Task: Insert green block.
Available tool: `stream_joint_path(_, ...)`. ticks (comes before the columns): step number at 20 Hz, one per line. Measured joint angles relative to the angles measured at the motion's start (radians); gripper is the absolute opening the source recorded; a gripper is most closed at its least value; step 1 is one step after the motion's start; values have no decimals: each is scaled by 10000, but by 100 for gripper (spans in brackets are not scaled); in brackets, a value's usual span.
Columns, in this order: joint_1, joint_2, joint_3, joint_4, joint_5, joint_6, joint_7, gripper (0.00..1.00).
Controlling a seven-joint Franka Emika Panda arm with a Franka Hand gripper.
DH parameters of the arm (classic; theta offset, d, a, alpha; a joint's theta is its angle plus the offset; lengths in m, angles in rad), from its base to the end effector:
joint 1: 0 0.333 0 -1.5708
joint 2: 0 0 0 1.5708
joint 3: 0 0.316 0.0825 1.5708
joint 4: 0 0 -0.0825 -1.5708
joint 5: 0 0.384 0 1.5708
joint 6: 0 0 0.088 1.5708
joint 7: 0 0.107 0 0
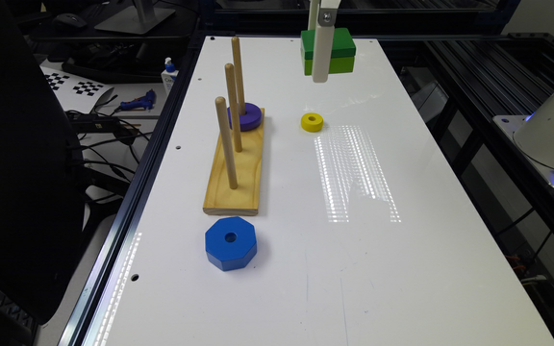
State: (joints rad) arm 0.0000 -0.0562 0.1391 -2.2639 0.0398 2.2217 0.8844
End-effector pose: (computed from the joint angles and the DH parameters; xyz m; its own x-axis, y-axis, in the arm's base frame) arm 0.5068 0.0725 0.3851 0.7184 -0.6955 -0.0103 -0.6955 -0.7180 -0.0256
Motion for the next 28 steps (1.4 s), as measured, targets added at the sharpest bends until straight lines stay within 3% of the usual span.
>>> stream_joint_path(12, -6, 201, 5, 186, 0, 274, -1, 0)
stream_joint_path(15, 0, 461, 22, 485, 0, 297, -1, 0)
stream_joint_path(22, 3, 1479, 64, 1597, -25, 286, -1, 0)
stream_joint_path(28, 36, 1797, 105, 2010, -26, 276, 11, 0)
